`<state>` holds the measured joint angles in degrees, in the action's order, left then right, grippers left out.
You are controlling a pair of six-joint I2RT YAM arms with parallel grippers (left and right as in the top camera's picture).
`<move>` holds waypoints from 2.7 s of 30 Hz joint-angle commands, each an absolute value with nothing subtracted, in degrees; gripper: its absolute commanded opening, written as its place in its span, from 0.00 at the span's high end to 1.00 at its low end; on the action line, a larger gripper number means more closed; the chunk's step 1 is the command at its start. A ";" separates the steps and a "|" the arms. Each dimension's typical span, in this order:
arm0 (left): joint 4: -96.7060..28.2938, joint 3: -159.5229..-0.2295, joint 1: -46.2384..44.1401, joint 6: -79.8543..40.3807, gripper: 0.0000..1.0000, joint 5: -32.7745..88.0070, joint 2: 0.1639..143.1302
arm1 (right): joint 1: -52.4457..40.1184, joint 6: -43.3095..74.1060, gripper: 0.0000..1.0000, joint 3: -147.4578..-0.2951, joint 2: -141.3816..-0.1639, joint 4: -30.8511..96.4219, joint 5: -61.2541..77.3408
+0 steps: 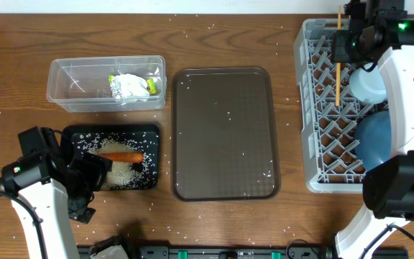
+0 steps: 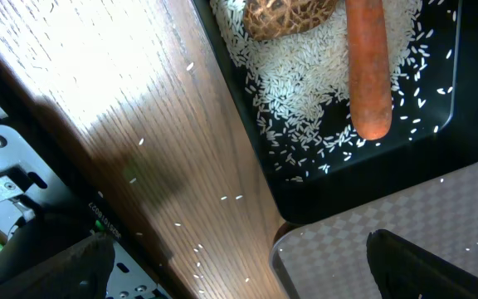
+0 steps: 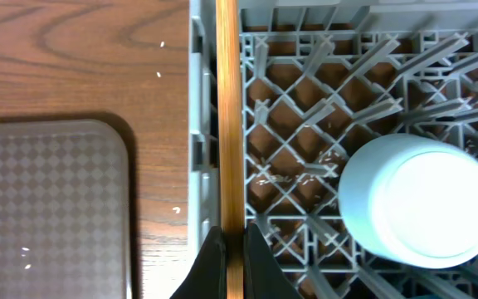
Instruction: Sort waste into correct bins and load items into the dishwasher rack
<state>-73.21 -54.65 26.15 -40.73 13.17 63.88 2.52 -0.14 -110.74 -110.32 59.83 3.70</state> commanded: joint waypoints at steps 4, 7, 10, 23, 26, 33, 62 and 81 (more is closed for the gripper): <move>-73.38 -54.65 26.46 -41.43 0.02 12.60 63.99 | 2.33 -3.05 0.97 -110.83 -113.67 59.11 6.11; -73.36 -54.65 26.46 -41.43 0.02 12.60 63.99 | 2.11 -2.15 0.96 -110.83 -115.57 58.37 6.33; -73.38 -54.65 26.46 -41.43 0.02 12.60 63.99 | 2.07 -0.03 0.90 -110.83 -117.30 57.63 6.39; -73.36 -54.65 26.46 -41.43 0.02 12.60 63.99 | 1.41 4.05 0.58 -110.91 -118.08 62.19 7.11; -73.36 -54.65 26.46 -41.43 0.02 12.60 63.99 | 1.17 4.16 0.59 -110.91 -117.51 63.83 8.51; -73.36 -54.65 26.46 -41.43 0.02 12.60 63.99 | 0.14 8.56 0.64 -110.91 -112.44 67.68 9.74; -73.36 -54.65 26.46 -41.43 0.02 12.60 63.99 | -10.55 28.91 0.01 -61.39 -52.45 59.33 -4.51; -73.38 -54.65 26.46 -41.43 0.02 12.60 63.99 | -10.52 31.68 0.01 -40.93 -43.53 43.18 -4.49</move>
